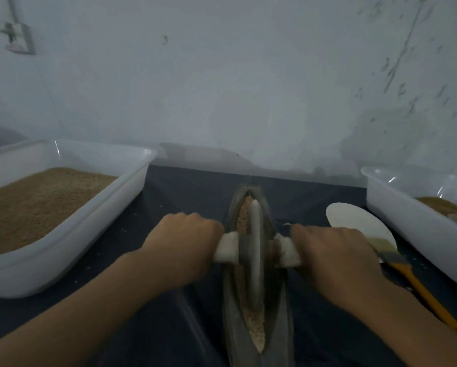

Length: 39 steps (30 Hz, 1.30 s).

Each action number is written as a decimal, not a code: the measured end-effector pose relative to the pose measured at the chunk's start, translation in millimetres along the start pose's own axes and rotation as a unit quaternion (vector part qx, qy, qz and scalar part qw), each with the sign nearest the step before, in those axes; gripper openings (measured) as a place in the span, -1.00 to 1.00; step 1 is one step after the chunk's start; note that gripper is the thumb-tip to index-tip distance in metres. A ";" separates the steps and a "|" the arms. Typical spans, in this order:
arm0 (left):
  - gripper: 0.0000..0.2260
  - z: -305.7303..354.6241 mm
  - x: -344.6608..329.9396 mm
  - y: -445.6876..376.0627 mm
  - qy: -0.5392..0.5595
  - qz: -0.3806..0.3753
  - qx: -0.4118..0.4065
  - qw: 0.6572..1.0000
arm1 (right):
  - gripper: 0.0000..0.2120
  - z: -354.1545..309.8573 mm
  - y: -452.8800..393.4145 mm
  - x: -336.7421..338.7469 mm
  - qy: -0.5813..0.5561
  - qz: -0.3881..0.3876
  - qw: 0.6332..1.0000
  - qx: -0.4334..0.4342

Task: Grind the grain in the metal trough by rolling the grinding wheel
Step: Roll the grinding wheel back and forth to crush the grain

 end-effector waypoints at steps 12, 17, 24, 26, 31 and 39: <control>-0.76 -13.4 -8.5 -47.3 -0.079 0.111 0.029 0.990 | -0.63 19.8 -35.5 -31.6 0.047 0.017 0.997 -0.052; -0.75 -23.5 -12.8 -69.9 -0.064 0.121 0.035 0.990 | -0.70 26.3 -59.5 -47.4 0.089 -0.036 0.993 -0.072; -0.45 0.8 5.2 13.4 -0.054 0.176 -0.036 0.982 | -0.58 6.0 8.1 3.6 0.001 0.043 0.999 -0.009; -0.36 6.7 14.4 30.1 -0.060 0.190 -0.058 0.978 | -0.57 4.5 25.9 12.7 -0.010 0.052 0.999 -0.005; -0.41 1.9 7.4 17.6 -0.072 0.171 -0.042 0.982 | -0.59 11.2 24.4 0.1 -0.020 0.047 0.998 -0.023; -0.79 -25.8 -10.5 -68.6 -0.085 0.127 0.056 0.987 | -0.79 43.0 -53.6 -58.5 0.043 -0.023 0.993 -0.104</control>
Point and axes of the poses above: each hand's wrist, its own y-axis away from the middle knuckle, its own x-axis out of the back of the hand, z = x × y, the point moved 7 cm from there along -y, towards the middle knuckle, and after that the axes turned 3 degrees about -z, right-handed, at the moved point
